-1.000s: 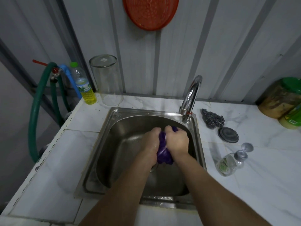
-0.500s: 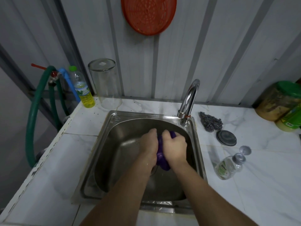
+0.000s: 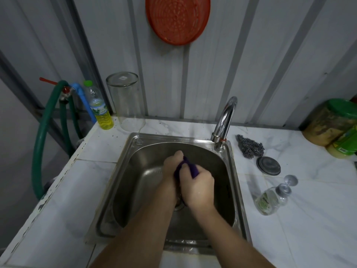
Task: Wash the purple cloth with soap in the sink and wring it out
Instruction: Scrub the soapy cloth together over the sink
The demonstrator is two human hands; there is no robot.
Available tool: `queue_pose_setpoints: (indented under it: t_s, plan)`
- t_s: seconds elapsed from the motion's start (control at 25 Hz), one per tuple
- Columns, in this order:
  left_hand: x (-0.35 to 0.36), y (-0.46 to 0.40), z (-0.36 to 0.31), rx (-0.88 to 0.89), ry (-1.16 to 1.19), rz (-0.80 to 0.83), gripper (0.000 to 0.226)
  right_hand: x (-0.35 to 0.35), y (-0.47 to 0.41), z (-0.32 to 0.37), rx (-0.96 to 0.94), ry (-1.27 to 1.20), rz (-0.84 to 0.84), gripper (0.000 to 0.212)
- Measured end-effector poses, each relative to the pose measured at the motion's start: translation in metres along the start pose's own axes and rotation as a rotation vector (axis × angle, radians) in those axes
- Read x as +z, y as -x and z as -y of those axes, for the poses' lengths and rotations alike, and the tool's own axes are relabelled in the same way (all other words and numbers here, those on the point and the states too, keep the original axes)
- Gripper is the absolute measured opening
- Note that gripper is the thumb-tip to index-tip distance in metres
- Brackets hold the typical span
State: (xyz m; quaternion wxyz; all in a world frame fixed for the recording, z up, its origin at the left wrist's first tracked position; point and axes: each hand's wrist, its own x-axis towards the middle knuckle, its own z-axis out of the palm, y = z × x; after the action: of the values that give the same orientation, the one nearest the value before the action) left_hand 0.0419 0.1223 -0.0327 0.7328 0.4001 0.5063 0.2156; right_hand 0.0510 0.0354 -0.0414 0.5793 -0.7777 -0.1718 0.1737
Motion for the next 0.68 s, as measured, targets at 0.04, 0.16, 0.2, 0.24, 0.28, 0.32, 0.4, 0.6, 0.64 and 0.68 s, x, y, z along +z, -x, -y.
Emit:
queue_pose_setpoints:
  t_s: [0.04, 0.16, 0.2, 0.24, 0.28, 0.32, 0.4, 0.6, 0.64, 0.68]
  plan:
    - [-0.001, 0.003, 0.004, -0.016, 0.016, 0.014, 0.038, -0.002, -0.005, 0.001, 0.014, 0.015, -0.026, 0.029]
    - [0.001, 0.017, 0.017, -0.111, -0.017, 0.097, 0.034, -0.014, -0.045, -0.001, 0.184, 0.078, -0.037, 0.032]
    - [-0.001, 0.019, 0.020, -0.142, -0.004, 0.121, 0.036, -0.018, -0.053, -0.007, 0.256, 0.063, 0.008, 0.029]
    - [-0.004, 0.019, 0.020, -0.164, 0.034, 0.158, 0.040, -0.019, -0.059, -0.013, 0.311, 0.011, 0.051, 0.028]
    - [-0.007, 0.018, 0.017, -0.183, 0.091, 0.184, 0.044, -0.021, -0.062, -0.019, 0.373, -0.077, 0.077, 0.031]
    - [-0.012, 0.019, 0.014, -0.196, 0.139, 0.193, 0.047, -0.024, -0.061, -0.022, 0.448, -0.202, 0.097, 0.036]
    - [-0.021, 0.013, 0.011, -0.183, 0.143, 0.168, 0.047, -0.033, -0.058, -0.024, 0.512, -0.435, 0.098, 0.041]
    - [-0.014, 0.001, 0.002, -0.123, 0.063, -0.040, 0.056, -0.026, -0.015, -0.001, -0.071, -0.338, 0.120, 0.023]
    - [-0.012, 0.000, 0.000, -0.109, 0.058, -0.048, 0.060, -0.019, 0.002, 0.000, -0.231, -0.223, 0.174, 0.033]
    - [-0.012, 0.000, 0.001, -0.102, 0.056, -0.018, 0.059, -0.012, 0.014, 0.000, -0.342, -0.059, 0.187, 0.042]
